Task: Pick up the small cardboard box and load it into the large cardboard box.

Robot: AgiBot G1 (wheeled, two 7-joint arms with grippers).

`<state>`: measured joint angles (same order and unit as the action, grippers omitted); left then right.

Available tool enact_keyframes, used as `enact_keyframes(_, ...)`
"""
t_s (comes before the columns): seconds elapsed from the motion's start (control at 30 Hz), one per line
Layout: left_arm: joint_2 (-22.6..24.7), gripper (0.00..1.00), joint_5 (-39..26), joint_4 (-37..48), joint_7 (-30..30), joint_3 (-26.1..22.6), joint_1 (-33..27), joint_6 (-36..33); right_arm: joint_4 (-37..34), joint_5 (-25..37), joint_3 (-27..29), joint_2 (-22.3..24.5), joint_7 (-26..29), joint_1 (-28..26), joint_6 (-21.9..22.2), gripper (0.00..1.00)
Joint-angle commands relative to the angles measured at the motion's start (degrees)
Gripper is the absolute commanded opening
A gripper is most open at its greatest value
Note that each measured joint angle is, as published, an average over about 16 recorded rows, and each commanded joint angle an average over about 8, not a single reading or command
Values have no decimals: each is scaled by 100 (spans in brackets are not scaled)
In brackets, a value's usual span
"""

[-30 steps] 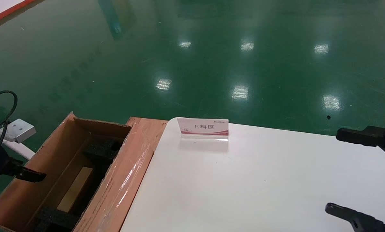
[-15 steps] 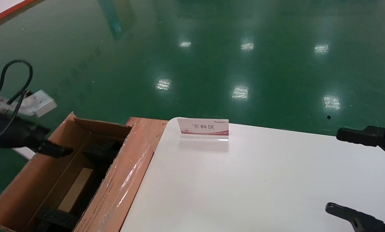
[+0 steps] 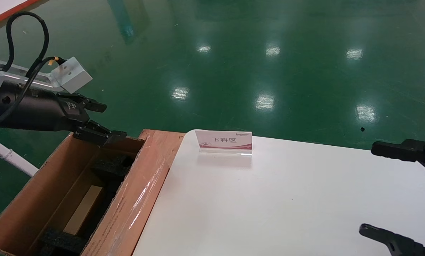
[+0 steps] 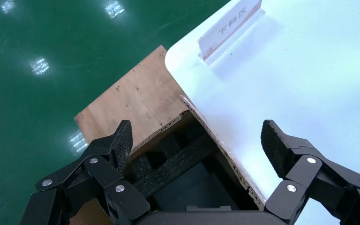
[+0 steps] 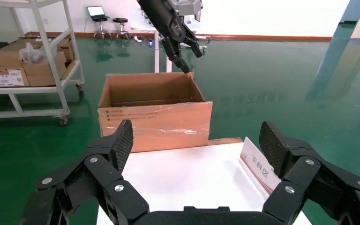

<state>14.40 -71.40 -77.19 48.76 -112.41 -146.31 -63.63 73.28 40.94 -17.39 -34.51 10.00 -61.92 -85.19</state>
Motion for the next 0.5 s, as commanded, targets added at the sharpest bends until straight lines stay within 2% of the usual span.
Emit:
enact_keyframes(0.03, 25, 100, 79, 5, -42, 28, 16, 4, -1, 0, 0, 0, 0, 0, 0, 100)
enact_keyframes(0.5, 492, 100, 754, 85, -900, 2205, 1927, -493, -4, -1, -4, 1, -3, -2, 0, 100)
